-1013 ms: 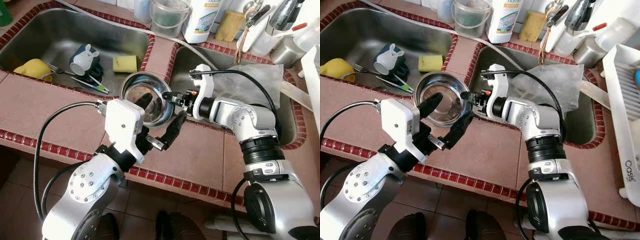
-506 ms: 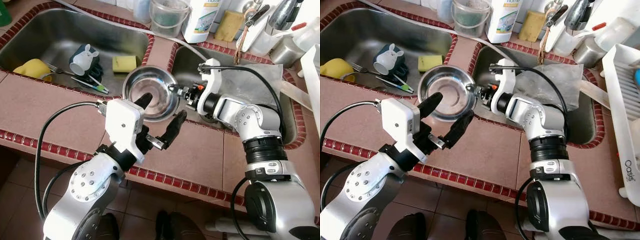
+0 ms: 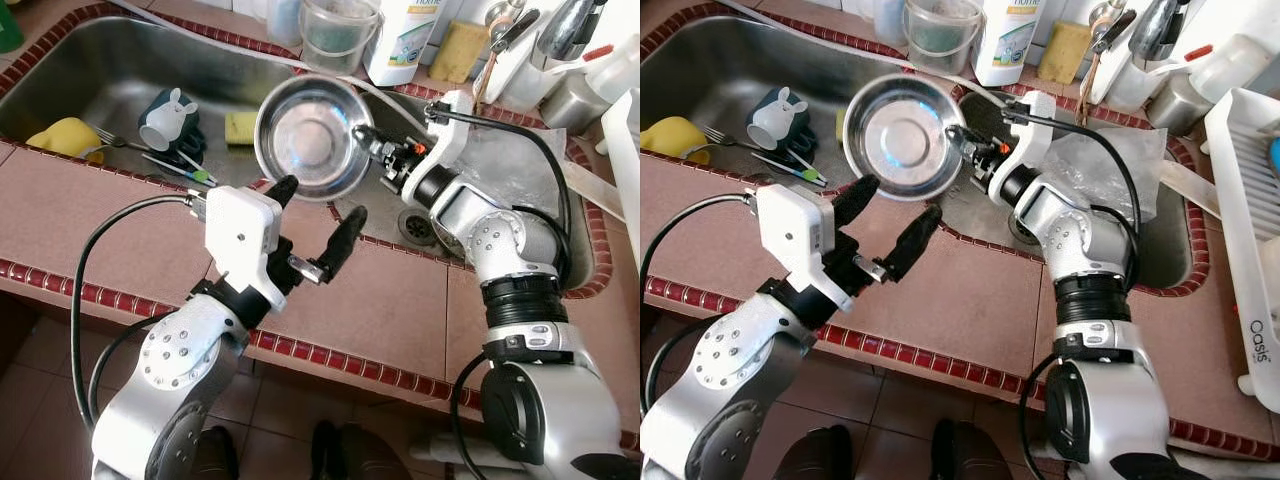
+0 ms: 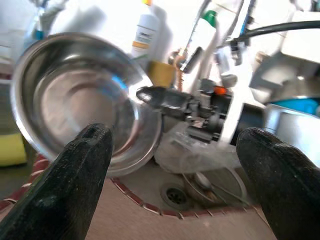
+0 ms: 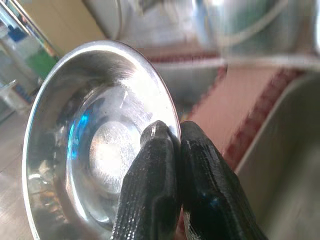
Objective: Kitchen organization
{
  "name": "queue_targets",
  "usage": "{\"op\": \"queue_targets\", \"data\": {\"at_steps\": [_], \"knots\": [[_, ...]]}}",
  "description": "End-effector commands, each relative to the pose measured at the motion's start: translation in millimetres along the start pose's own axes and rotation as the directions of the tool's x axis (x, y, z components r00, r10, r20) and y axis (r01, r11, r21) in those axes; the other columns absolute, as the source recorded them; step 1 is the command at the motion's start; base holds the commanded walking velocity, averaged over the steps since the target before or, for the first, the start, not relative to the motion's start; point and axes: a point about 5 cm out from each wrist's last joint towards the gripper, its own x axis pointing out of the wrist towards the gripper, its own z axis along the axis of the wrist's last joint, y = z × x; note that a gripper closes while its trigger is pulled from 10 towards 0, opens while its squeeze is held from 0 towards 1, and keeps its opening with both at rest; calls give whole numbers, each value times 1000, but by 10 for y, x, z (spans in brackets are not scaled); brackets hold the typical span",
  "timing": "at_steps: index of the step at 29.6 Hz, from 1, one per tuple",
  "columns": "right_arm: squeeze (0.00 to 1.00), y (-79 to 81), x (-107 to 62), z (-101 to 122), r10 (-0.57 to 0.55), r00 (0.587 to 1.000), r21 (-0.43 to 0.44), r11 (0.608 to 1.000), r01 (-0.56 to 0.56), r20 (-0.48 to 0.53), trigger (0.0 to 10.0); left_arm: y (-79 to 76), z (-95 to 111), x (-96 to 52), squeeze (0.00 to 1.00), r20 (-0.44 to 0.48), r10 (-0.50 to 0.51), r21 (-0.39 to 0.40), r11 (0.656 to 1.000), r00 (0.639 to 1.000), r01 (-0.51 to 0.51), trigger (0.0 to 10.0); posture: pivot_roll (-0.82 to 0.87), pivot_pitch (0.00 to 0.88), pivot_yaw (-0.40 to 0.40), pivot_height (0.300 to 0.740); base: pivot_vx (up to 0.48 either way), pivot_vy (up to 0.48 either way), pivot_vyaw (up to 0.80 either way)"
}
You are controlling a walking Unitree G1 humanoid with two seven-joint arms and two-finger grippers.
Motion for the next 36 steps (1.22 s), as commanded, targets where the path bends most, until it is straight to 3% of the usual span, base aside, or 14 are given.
{"op": "queue_targets", "data": {"at_steps": [1, 4, 5, 6, 7, 8, 11, 18, 28, 36], "knots": [[0, -1, -48, 85, -15, 997, -86, 996, 21, 73, 0, 59, -1, 32, 0, 4, 37, -25, 999, 999, -37, 10000, -28, 204, -152, 711, 0, 0, 0], [0, 25, -65, 104, -9, 992, -139, 990, 26, 124, 0, 149, -9, 67, 0, -3, 84, -30, 996, 996, -84, 10000, -30, 189, -140, 711, 0, 0, 0], [0, 39, -79, 111, -2, 990, -154, 988, 24, 143, 1529, 180, -9, 83, 0, -3, 99, -28, 995, 995, -99, 10000, -31, 185, -138, 711, 0, 0, 0], [0, 39, -79, 111, -2, 990, -154, 988, 24, 143, 1529, 180, -9, 83, 0, -3, 99, -28, 995, 995, -99, 10000, -31, 185, -138, 711, 0, 0, 0], [0, 51, -106, 118, -12, 985, -182, 982, 43, 171, 7529, 256, -28, 116, 0, -17, 134, -10, 991, 991, -134, 10000, -32, 169, -124, 711, 0, 0, 0], [0, 60, -120, 118, -13, 984, -195, 980, 49, 180, 10000, 292, -35, 132, 0, -21, 150, -3, 989, 988, -150, 10000, -33, 166, -123, 711, 0, 0, 0], [0, 90, -161, 106, -21, 975, -241, 967, 76, 223, 10000, 401, -13, 182, 0, 0, 183, -49, 982, 983, -183, 10000, -39, 148, -104, 711, 0, 0, 0], [0, 201, -264, 112, 7, 945, -373, 920, 122, 327, 10000, 604, -29, 274, 0, -14, 230, 11, 973, 973, -230, 10000, -47, 105, -66, 711, 0, 0, 0], [0, 254, -339, 20, -21, 922, -413, 890, 192, 386, 10000, 782, -109, 411, 0, -56, 234, 31, 972, 971, -233, 10000, -72, 79, -1, 711, 0, 0, 0], [0, 229, -400, -4, -46, 916, -415, 881, 226, 399, 10000, 771, -187, 416, 0, -98, 209, 42, 978, 973, -206, 10000, -74, 90, 16, 711, 0, 0, 0]]}}
